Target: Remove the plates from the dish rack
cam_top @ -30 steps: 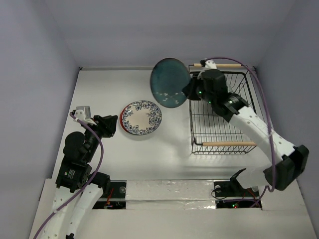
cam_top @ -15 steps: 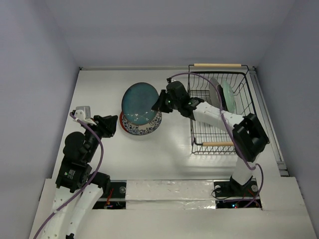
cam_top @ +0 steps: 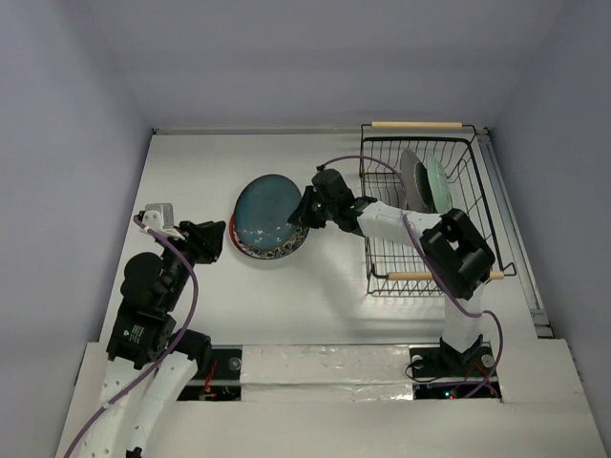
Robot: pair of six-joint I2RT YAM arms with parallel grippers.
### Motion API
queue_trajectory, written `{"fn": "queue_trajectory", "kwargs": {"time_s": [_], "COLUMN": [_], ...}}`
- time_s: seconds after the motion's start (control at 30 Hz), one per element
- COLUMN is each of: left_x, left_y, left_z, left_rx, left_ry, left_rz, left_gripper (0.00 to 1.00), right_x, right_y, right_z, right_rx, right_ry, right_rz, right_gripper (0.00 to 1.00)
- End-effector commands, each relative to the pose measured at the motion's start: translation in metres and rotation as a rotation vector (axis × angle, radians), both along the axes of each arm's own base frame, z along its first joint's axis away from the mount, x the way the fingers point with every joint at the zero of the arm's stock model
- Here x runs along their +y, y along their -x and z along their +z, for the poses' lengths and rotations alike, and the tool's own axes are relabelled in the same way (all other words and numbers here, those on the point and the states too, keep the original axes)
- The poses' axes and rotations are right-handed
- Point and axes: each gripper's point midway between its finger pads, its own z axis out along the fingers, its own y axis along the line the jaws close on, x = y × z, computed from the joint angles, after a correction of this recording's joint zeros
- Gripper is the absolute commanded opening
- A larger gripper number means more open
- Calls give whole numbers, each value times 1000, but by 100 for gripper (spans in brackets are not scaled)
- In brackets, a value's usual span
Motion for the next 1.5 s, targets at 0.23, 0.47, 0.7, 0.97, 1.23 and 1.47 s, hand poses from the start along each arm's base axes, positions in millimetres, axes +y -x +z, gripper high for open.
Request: {"fn": "queue_trajectory", "kwargs": {"time_s": [0.23, 0.47, 0.7, 0.97, 1.23, 1.47], "left_x": [-2, -3, -2, -2, -2, -3], "left_y": [2, 3, 4, 5, 4, 4], "left_z": [12, 12, 13, 14, 14, 13], "left_rx": [-51, -53, -57, -63, -61, -58], "left_ry": [16, 17, 20, 21, 22, 22], "left_rz": [-14, -17, -17, -17, -17, -20], "left_gripper": [28, 28, 28, 28, 29, 29], "right_x": [40, 28, 14, -25, -66, -180], "right_y": [3, 13, 23, 42, 62, 30], "right_z": [36, 18, 22, 29, 85, 198], "right_rx": [-83, -97, -149, -213, -330, -529], "right_ry": [-202, -74, 82, 333, 418, 562], "right_rz": [68, 75, 92, 157, 180, -283], "right_gripper": [34, 71, 93, 100, 92, 0]}}
